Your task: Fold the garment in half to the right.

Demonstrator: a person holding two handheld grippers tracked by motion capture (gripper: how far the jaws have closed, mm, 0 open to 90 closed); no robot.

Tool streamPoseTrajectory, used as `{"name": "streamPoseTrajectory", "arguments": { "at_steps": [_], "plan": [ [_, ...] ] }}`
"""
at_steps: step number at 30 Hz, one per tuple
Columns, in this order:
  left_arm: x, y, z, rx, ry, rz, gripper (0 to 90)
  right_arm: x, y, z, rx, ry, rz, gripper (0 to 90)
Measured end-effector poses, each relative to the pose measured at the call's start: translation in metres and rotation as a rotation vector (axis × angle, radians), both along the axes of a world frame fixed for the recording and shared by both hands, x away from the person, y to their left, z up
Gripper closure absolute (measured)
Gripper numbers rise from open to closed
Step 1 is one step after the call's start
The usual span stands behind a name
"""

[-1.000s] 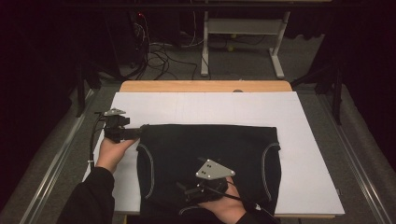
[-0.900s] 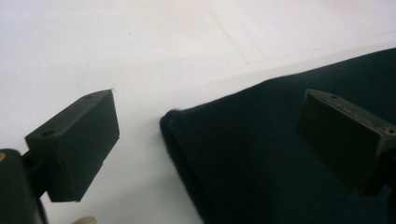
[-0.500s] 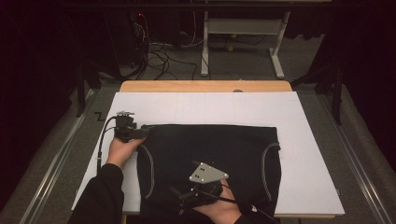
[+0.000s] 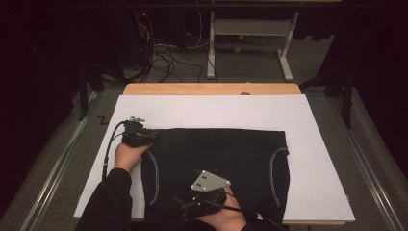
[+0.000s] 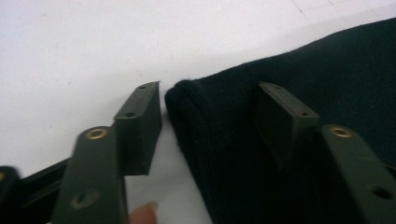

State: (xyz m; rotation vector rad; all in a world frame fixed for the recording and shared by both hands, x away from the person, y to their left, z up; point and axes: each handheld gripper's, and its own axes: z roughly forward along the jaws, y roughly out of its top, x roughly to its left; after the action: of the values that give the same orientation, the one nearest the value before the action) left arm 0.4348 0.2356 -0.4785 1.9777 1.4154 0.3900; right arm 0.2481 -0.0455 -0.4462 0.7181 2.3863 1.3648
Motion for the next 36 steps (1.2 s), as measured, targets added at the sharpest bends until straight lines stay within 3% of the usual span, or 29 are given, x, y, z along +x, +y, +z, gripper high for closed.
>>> {"name": "streamPoseTrajectory", "arguments": {
  "at_steps": [6,8,11,16,23,29,36],
  "plan": [
    [-0.005,-0.001,-0.003,-0.059,-0.015,-0.043,65.5,-0.007,0.014,0.000,-0.019,0.004,0.039,6.2],
    [-0.006,-0.001,-0.004,-0.071,-0.016,-0.048,69.5,-0.009,0.020,-0.001,-0.024,0.021,0.053,7.4],
    [-0.009,0.003,-0.005,-0.121,-0.004,-0.036,70.1,-0.011,0.029,-0.005,-0.047,0.038,0.077,8.2],
    [-0.012,0.004,-0.006,-0.142,-0.006,-0.046,71.3,-0.017,0.047,-0.010,-0.069,0.063,0.110,10.2],
    [-0.014,0.004,-0.007,-0.141,-0.011,-0.045,71.1,-0.022,0.075,-0.016,-0.110,0.127,0.130,19.1],
    [-0.014,0.004,-0.007,-0.138,-0.014,-0.047,71.0,-0.021,0.097,-0.025,-0.182,0.115,0.110,16.8],
    [-0.014,0.004,-0.007,-0.139,-0.015,-0.047,71.0,-0.020,0.112,-0.033,-0.225,0.123,0.115,15.5]
  ]
}}
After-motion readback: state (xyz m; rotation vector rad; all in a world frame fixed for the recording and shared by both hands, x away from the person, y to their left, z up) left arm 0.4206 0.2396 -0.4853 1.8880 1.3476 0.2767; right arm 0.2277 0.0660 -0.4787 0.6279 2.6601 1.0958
